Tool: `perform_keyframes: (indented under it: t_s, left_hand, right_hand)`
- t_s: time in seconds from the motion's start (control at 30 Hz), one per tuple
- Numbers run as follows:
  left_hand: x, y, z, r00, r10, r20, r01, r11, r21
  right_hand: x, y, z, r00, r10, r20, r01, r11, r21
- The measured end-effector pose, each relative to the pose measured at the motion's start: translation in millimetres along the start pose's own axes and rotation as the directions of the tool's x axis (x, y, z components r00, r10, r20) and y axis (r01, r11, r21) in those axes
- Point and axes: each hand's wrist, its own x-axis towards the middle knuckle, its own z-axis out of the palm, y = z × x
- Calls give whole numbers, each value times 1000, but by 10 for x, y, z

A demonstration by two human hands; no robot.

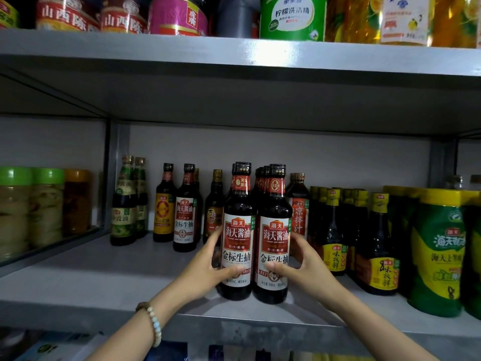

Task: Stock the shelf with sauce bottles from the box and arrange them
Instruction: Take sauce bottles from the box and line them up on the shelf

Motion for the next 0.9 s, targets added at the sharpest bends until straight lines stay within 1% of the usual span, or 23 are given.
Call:
perform_keyframes:
  t_s: [0.23, 0.7, 0.8, 0.9]
  left_hand:
    - [-2, -11, 5, 1000, -6, 13, 7, 998, -59]
    - [15, -32, -42, 999, -20, 33, 21, 999, -43]
    - [9, -37, -56, 999, -28, 32, 29, 1000, -6]
    - [-7, -12, -45, 999, -38, 4, 38, 999, -3]
  right_hand:
    - [26, 34, 9, 1000, 3, 8, -3, 1000, -11]
    - [31, 33, 33, 1000, 6, 20, -5, 1000, -19]
    - [27, 7, 19, 999, 32, 43, -32, 999, 14]
    - [25, -47, -10, 992, 76, 100, -83, 994, 76]
